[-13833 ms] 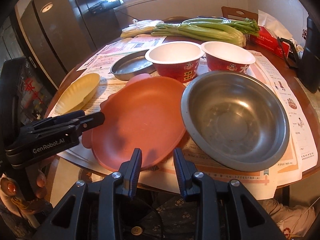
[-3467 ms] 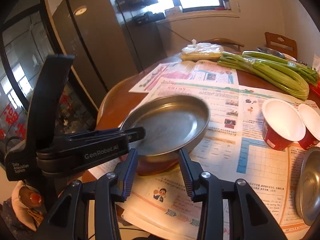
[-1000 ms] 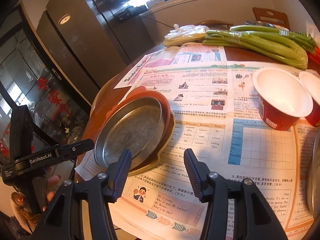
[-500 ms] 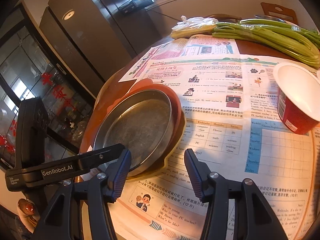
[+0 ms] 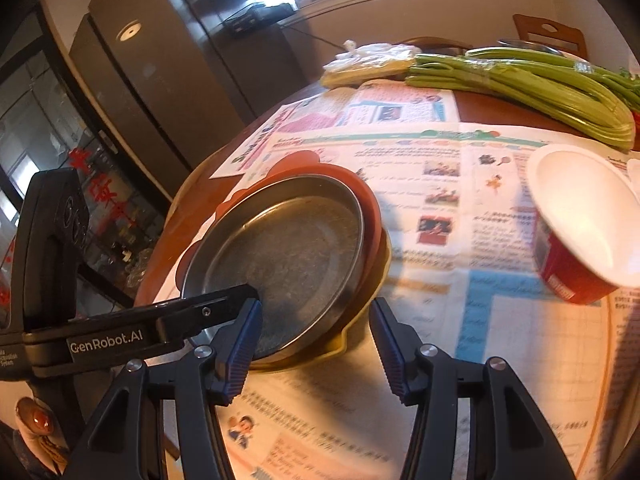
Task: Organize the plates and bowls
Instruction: 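Withdraw the open left gripper from the steel pan rim, then move the left gripper to the deep steel bowl and grasp its rim, then lift and carry the steel bowl toward the paper cups with the left gripper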
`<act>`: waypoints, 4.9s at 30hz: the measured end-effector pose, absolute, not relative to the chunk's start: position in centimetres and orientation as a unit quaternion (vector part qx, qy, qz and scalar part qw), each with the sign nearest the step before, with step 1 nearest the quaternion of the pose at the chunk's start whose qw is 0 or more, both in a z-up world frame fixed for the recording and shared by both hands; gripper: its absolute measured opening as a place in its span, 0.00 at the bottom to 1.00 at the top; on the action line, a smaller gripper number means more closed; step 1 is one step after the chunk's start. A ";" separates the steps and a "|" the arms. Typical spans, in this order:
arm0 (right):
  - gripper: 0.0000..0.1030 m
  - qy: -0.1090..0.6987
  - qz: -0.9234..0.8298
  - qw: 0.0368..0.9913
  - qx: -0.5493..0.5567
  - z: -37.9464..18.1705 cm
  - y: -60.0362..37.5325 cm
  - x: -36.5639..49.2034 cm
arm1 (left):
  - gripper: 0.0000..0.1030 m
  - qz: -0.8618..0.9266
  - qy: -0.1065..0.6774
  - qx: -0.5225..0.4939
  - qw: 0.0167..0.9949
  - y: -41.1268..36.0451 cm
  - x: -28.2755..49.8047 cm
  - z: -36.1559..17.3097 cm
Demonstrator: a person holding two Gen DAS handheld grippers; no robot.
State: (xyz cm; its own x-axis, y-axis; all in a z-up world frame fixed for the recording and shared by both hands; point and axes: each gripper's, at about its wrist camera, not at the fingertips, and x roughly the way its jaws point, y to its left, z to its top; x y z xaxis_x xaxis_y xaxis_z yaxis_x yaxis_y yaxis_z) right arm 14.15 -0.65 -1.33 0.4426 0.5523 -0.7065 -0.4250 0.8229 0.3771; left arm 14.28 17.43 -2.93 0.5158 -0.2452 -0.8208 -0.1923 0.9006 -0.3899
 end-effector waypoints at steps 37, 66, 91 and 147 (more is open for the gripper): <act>0.54 0.266 0.190 0.944 0.042 7.9 -12.3 8.6 | 0.63 0.020 0.364 -0.136 0.921 7.4 9.3 5.7; 0.54 0.335 0.060 0.937 0.075 3.3 -29.8 5.8 | 0.63 -0.124 0.437 -0.067 0.888 -10.1 10.7 2.3; 0.50 0.386 0.108 0.914 0.058 -1.7 -28.6 8.0 | 0.63 -0.120 0.479 -0.047 0.868 -12.4 13.2 -1.8; 0.40 0.403 0.201 0.892 0.029 -1.1 -19.9 6.1 | 0.50 -0.096 0.465 -0.088 0.876 -4.3 9.1 -2.3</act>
